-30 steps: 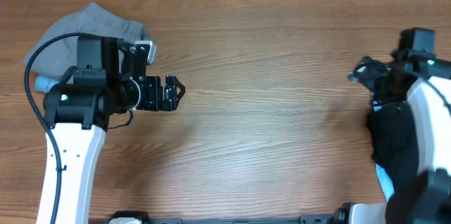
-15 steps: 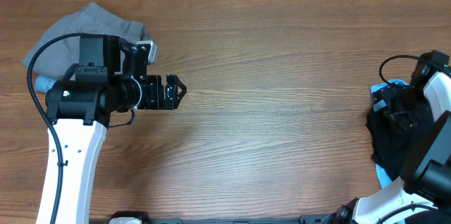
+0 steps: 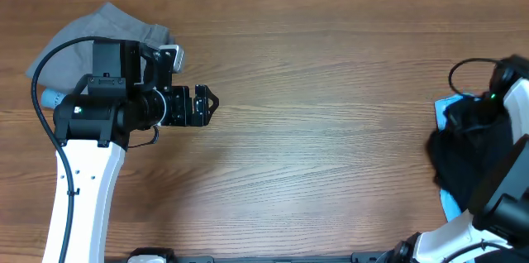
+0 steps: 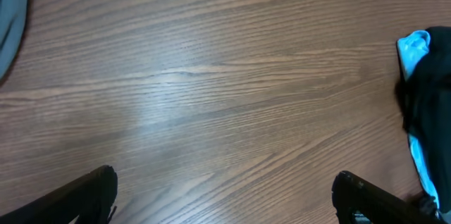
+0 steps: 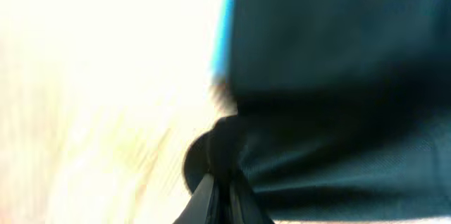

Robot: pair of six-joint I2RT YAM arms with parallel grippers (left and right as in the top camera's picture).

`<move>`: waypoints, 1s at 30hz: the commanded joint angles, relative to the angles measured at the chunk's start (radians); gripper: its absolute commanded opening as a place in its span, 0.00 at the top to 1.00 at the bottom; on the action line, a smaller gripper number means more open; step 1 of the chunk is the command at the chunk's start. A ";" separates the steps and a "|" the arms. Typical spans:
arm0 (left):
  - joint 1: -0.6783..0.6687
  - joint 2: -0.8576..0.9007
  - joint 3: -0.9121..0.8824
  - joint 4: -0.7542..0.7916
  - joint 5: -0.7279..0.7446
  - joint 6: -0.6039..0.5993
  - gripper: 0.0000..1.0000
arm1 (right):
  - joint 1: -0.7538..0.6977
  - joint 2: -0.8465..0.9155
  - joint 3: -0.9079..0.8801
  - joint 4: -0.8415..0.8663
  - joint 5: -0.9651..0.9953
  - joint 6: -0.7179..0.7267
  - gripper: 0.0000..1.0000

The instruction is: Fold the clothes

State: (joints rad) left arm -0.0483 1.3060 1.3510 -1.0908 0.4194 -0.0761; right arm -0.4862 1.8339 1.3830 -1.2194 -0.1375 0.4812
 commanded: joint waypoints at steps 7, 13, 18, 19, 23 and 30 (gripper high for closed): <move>-0.005 0.002 0.026 0.018 0.018 -0.010 0.00 | 0.338 -0.143 0.194 -0.026 -0.232 -0.081 0.96; -0.005 0.002 0.026 0.018 0.015 -0.009 0.00 | 0.686 -0.124 0.193 0.054 -0.222 -0.025 0.96; -0.005 0.001 0.026 0.000 -0.059 -0.006 0.00 | 0.970 -0.122 0.193 0.130 -0.166 0.066 0.96; -0.005 0.001 0.026 -0.002 -0.065 -0.006 0.00 | 1.028 -0.122 0.193 0.142 -0.162 0.066 0.93; -0.005 0.001 0.026 0.000 -0.064 -0.006 0.00 | 1.110 -0.122 0.194 0.121 -0.031 0.152 0.78; -0.021 0.003 0.026 0.008 0.026 -0.006 0.00 | 0.906 -0.192 0.197 0.073 0.055 0.134 0.72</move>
State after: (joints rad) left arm -0.0490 1.3060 1.3510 -1.0897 0.3859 -0.0761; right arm 0.5282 1.7157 1.5558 -1.1461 -0.1417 0.6350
